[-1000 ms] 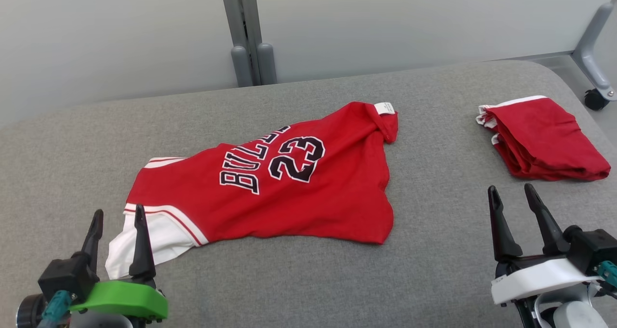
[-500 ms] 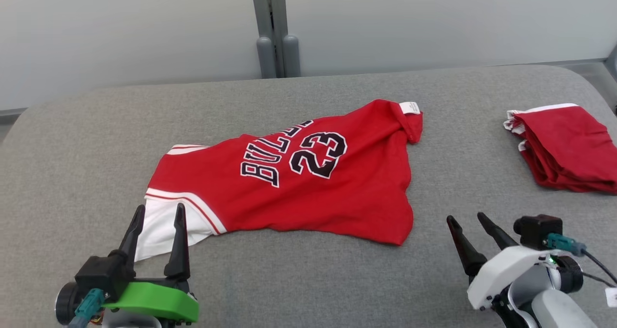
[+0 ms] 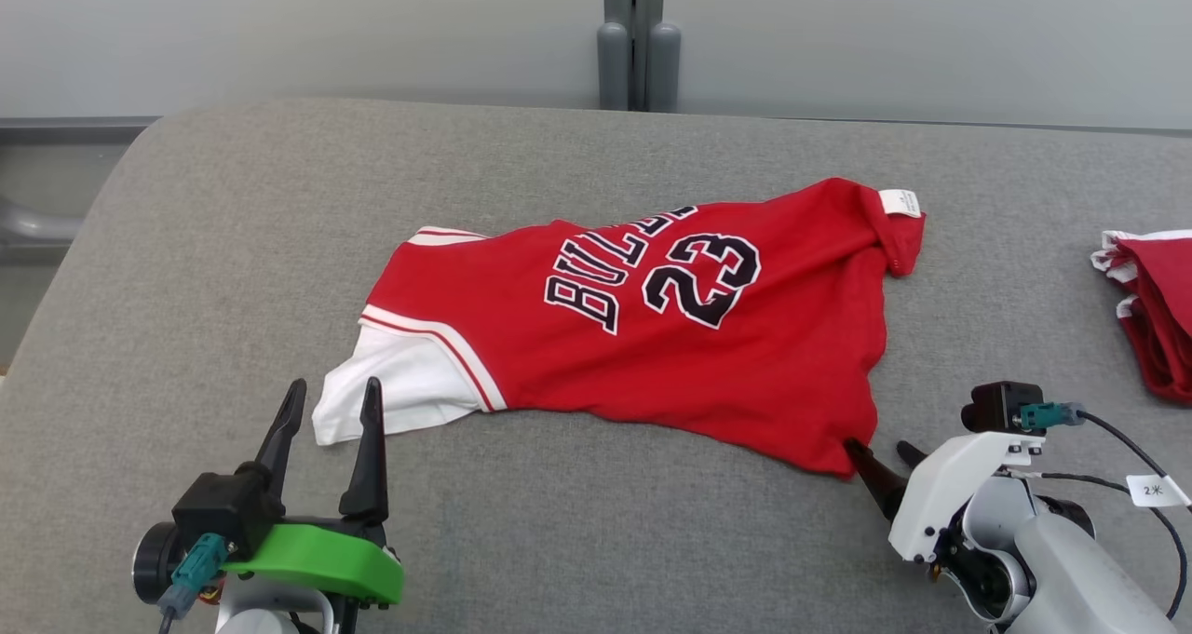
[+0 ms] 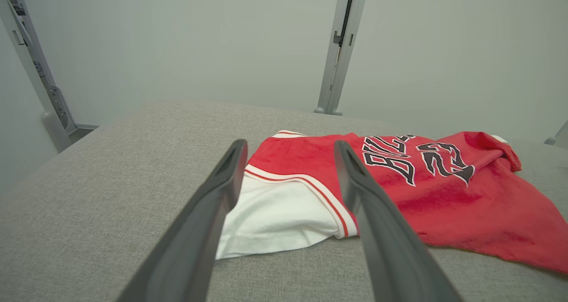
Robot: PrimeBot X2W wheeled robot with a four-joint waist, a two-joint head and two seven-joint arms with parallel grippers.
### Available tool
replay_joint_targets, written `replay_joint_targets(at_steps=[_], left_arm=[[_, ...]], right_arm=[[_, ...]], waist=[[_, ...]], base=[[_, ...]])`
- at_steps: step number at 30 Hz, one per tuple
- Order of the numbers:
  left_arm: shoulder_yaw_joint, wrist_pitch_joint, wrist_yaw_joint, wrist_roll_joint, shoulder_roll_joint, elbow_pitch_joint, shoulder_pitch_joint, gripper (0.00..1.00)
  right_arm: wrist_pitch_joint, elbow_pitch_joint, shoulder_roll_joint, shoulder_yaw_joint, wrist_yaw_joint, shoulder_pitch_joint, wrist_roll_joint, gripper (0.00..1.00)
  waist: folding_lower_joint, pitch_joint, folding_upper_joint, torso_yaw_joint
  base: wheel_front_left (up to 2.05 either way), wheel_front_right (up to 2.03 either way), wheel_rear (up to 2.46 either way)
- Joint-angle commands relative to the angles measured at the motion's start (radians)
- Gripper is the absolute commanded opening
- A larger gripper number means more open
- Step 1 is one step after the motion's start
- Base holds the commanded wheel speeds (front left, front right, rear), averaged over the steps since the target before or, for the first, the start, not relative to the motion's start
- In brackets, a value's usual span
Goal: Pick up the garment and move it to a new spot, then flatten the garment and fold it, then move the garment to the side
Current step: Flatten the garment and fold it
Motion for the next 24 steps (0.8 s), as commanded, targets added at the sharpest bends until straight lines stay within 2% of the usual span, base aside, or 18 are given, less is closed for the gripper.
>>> replay_joint_targets(at_steps=[1,2,3,4,5,13,21,24], left_arm=[[0.005,-0.003,-0.005,0.008,-0.005,0.003,-0.015,1.0],[0.007,-0.003,-0.006,0.009,-0.006,0.004,-0.013,1.0],[0.009,-0.003,-0.008,0.012,-0.007,0.006,-0.013,1.0],[0.012,-0.003,-0.009,0.013,-0.008,0.007,-0.011,1.0],[0.015,-0.003,-0.01,0.015,-0.009,0.009,-0.008,1.0],[0.025,-0.003,-0.021,0.019,-0.018,0.028,0.011,1.0],[0.036,-0.002,-0.025,0.02,-0.023,0.035,0.024,1.0],[0.036,-0.002,-0.029,0.018,-0.024,0.041,0.028,1.0]], right_arm=[[0.015,0.022,0.005,0.007,0.0,-0.016,0.006,1.0],[0.015,0.032,0.008,0.008,0.0,-0.019,0.009,1.0],[0.013,0.036,0.011,0.012,0.0,-0.021,0.012,0.92],[0.011,0.037,0.014,0.019,0.0,-0.022,0.017,0.21],[0.007,0.037,0.014,0.023,0.0,-0.023,0.02,0.0],[-0.014,-0.035,-0.033,0.052,0.0,0.002,0.061,0.0],[0.076,-0.197,-0.141,0.019,0.0,0.095,0.078,0.0],[0.118,-0.231,-0.152,-0.014,0.0,0.129,0.062,0.0]], waist=[[0.0,0.013,0.0,0.027],[0.0,0.013,0.0,0.029],[0.0,0.013,0.0,0.03],[0.0,0.013,0.0,0.03],[0.0,0.012,0.0,0.029],[0.0,-0.004,0.0,-0.023],[0.0,-0.021,0.0,-0.092],[0.0,-0.02,0.0,-0.106]], base=[[0.0,0.0,0.0],[0.0,0.0,0.0],[0.0,0.0,0.0],[0.0,0.0,0.0],[0.0,0.0,0.0],[0.0,0.0,0.0],[0.0,0.0,0.0],[0.0,0.0,0.0]])
